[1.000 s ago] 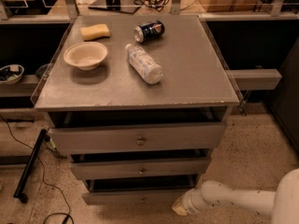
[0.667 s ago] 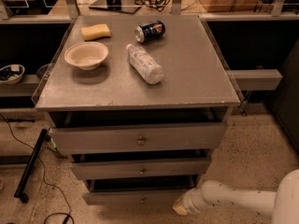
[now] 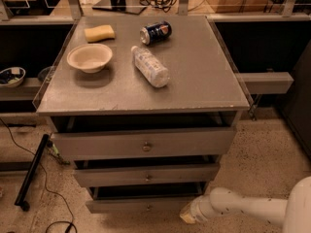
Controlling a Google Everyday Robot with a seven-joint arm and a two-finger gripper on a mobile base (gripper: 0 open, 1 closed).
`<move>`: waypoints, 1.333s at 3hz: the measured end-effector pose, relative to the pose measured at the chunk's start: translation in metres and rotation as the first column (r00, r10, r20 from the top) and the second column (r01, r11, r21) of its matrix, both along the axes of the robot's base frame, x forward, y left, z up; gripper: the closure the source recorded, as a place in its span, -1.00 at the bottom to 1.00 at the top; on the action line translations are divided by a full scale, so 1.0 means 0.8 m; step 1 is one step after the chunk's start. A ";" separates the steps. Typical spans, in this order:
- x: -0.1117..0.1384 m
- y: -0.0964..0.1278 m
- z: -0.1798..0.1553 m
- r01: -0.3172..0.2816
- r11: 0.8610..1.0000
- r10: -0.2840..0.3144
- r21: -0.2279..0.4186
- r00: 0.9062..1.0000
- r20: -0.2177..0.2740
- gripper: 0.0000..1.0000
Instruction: Open bottom drawer
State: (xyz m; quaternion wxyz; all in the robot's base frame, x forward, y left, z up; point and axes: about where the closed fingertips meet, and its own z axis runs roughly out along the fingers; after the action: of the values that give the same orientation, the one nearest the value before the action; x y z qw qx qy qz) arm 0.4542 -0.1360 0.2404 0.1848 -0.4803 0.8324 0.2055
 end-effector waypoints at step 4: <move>0.000 0.000 0.000 0.000 1.000 0.000 0.000 1.000 0.000 -1.00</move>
Offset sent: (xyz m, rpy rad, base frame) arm 0.0000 0.0000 0.0000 0.0000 0.0000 0.0000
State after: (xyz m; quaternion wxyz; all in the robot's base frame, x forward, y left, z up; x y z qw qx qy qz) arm 0.4542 -0.1359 0.2404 0.1847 -0.4804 0.8324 0.2055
